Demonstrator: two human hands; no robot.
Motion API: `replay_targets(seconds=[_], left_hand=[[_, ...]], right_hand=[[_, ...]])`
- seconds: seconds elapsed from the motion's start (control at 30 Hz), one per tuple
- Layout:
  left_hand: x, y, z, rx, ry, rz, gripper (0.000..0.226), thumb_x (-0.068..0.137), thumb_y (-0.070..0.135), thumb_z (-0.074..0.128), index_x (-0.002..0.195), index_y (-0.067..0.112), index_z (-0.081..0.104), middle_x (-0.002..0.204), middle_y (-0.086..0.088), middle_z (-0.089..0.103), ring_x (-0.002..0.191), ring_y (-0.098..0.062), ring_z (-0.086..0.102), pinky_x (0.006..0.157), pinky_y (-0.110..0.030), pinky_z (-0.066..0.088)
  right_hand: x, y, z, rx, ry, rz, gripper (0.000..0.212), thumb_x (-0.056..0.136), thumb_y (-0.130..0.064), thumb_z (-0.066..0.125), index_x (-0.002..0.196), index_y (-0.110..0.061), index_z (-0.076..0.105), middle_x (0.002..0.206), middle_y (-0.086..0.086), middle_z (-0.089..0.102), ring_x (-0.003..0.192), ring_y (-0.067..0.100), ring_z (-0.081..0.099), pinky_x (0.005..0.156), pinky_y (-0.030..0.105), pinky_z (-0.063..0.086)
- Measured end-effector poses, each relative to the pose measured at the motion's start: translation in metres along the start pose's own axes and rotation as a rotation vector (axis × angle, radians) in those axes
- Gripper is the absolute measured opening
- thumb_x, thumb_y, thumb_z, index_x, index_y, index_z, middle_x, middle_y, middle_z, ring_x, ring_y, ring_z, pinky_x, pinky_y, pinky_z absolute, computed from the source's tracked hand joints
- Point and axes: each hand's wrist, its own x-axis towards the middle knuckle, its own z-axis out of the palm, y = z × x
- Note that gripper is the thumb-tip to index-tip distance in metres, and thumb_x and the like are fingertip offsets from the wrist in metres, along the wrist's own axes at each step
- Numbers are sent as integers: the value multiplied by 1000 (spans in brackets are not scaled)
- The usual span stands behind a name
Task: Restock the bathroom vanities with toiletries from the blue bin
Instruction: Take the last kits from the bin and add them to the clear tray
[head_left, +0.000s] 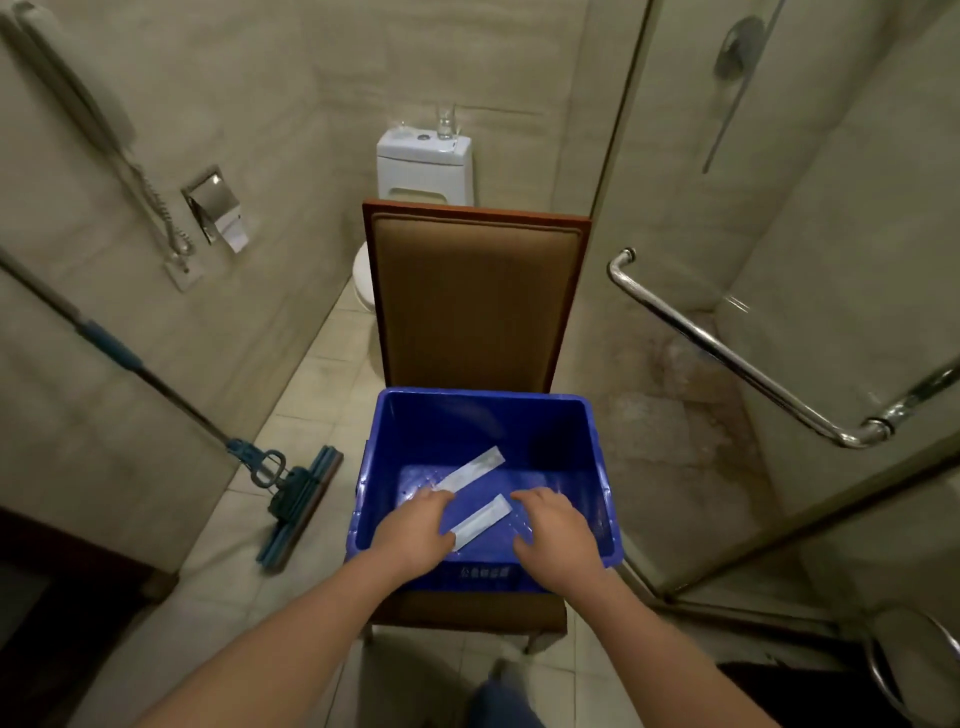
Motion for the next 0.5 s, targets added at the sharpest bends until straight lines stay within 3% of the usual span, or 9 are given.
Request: replay_targets(seconds=[0.27,0.5], left_hand=[[32,-27,8,-91,-9,-87,56,93,28,58,145,24,39,145,2,45,126,-17,50,98,-30,43],[88,-50,27,-131,-93,-255,56,92,33,60,144,24,40,143,1,45,123,-18,52,100,-32,45]], right_hand=[[43,11,23,32,-63,29,55,91,-31,60,143,-28,42,141,-7,48,127,14,46,107,32,42],[115,39,48,-9,-234,14,54,93,-31,57,144,-25,40,144,-2,46,129,20,44,108,34,39]])
